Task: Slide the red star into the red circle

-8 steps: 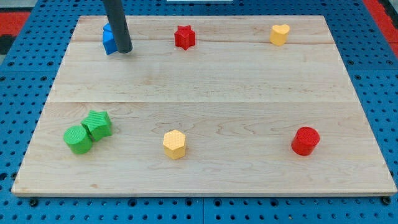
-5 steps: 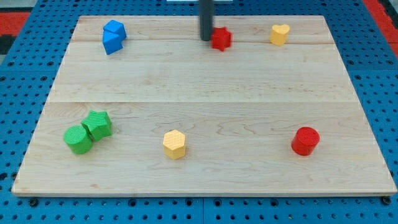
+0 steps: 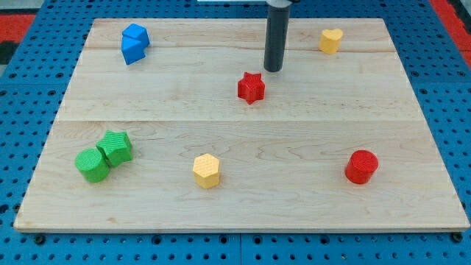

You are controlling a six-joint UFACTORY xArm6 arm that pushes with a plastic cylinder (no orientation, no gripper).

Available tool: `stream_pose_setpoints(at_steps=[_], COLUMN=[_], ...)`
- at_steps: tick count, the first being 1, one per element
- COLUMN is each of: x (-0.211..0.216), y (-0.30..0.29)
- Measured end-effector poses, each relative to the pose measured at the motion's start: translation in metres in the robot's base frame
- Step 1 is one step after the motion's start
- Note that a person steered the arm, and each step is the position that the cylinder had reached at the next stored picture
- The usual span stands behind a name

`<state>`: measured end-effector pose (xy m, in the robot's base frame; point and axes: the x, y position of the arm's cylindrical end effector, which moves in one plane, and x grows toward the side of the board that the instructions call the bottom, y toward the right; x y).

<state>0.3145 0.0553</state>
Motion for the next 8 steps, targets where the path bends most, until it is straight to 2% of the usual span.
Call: stream_pose_setpoints(at_steps=[1, 2, 4, 5, 6, 7, 8], x=[0.033, 0.066, 0.163, 0.116, 0.106, 0.145, 0.167], y=[-0.045, -0.049, 0.042, 0.04, 0.005, -0.013, -0.026])
